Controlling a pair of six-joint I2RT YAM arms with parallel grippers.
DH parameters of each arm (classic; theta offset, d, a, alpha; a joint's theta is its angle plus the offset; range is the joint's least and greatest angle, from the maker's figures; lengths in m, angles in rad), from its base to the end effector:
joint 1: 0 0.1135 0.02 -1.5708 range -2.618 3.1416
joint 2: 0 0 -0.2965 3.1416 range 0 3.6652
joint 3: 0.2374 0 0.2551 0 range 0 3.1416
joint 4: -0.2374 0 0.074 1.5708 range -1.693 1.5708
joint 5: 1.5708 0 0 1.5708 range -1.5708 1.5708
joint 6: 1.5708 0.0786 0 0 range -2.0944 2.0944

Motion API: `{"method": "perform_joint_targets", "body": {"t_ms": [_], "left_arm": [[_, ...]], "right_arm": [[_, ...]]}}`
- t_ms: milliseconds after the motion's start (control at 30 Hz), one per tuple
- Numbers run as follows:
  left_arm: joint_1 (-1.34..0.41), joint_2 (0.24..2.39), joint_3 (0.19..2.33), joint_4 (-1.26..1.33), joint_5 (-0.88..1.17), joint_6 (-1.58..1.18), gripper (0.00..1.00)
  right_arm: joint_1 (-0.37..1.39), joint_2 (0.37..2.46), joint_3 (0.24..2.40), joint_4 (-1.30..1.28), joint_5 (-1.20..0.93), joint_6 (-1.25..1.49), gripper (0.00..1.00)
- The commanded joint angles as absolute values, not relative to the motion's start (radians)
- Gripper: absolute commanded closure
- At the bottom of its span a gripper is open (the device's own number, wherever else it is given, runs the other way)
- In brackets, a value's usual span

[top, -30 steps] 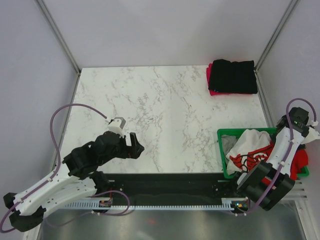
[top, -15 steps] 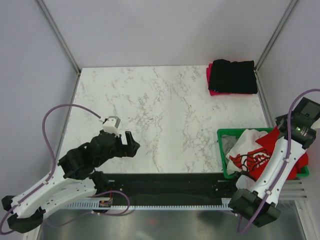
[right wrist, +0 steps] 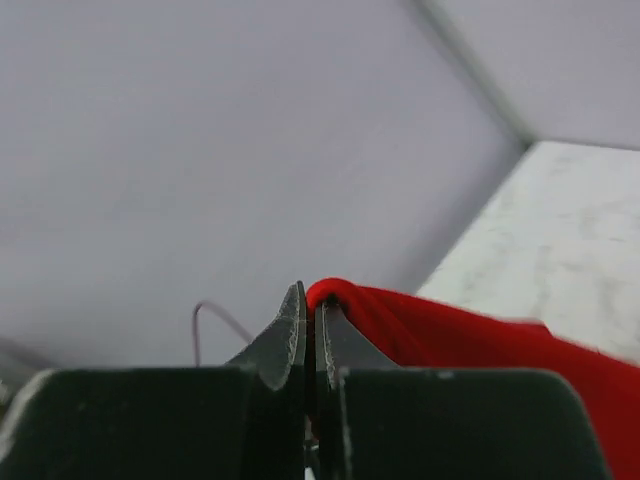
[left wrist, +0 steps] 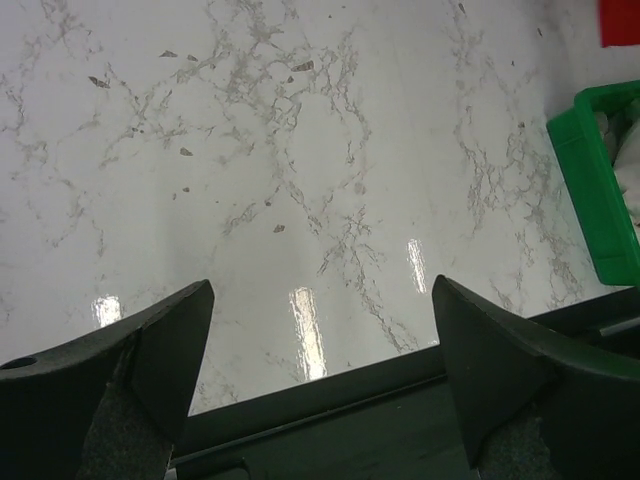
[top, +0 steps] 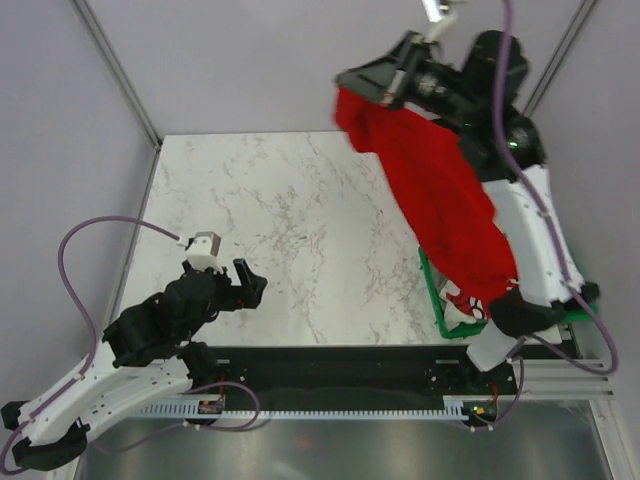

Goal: Fold and stack the t-shirts
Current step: Grab the tshirt from the pile, then move the tshirt to the center of the board, then flatten the tshirt out

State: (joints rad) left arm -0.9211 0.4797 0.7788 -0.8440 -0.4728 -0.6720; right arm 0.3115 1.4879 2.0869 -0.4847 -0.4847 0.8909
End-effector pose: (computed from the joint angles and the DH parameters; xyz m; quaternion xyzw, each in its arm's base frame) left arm 0.0886 -0.0575 0.3061 -0.0088 0.8548 -0.1984 0.4795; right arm 0.2829 0.1296 0.6147 0.0129 0.6704 0.5415 0.5071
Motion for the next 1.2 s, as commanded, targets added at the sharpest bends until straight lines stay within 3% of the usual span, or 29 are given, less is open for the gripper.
{"method": "perform_joint_targets", "body": {"t_ms": [0, 67, 133, 200, 300, 433, 600, 800, 900, 1033, 1167], "left_arm": [[-0.917, 0.456, 0.772, -0.844, -0.538, -0.686, 0.03], [-0.919, 0.440, 0.772, -0.845, -0.543, -0.689, 0.03], [-0.919, 0.430, 0.770, -0.848, -0.546, -0.692, 0.04], [-0.919, 0.411, 0.772, -0.850, -0.548, -0.696, 0.04], [-0.922, 0.391, 0.765, -0.850, -0.552, -0.703, 0.04], [-0.922, 0.391, 0.770, -0.854, -0.563, -0.703, 0.05], [-0.920, 0.374, 0.765, -0.862, -0.591, -0.719, 0.05], [-0.920, 0.408, 0.727, -0.881, -0.675, -0.810, 0.09], [-0.920, 0.462, 0.701, -0.874, -0.677, -0.859, 0.15], [-0.920, 0.537, 0.683, -0.864, -0.628, -0.893, 0.14], [-0.922, 0.584, 0.675, -0.824, -0.522, -0.890, 0.12]], "right_arm": [[0.641, 1.722, 2.662, -0.550, -0.620, 0.750, 1.00], [0.647, 1.763, 2.651, -0.479, -0.618, 0.767, 1.00], [0.652, 1.646, 2.351, -0.389, -0.551, 0.743, 1.00], [0.652, 1.577, 2.184, -0.290, -0.470, 0.712, 1.00], [0.650, 1.468, 1.889, -0.287, -0.171, 0.687, 1.00], [0.589, 1.433, 1.714, -0.481, 0.188, 0.732, 1.00], [0.503, 1.300, 1.332, -0.463, 0.149, 0.789, 1.00], [0.502, 1.230, 1.054, -0.526, 0.181, 0.798, 1.00], [0.502, 1.218, 0.961, -0.532, 0.149, 0.808, 1.00], [0.535, 1.206, 0.870, -0.496, 0.032, 0.845, 1.00], [0.705, 1.186, 0.824, -0.394, 0.026, 0.920, 1.00]]}}
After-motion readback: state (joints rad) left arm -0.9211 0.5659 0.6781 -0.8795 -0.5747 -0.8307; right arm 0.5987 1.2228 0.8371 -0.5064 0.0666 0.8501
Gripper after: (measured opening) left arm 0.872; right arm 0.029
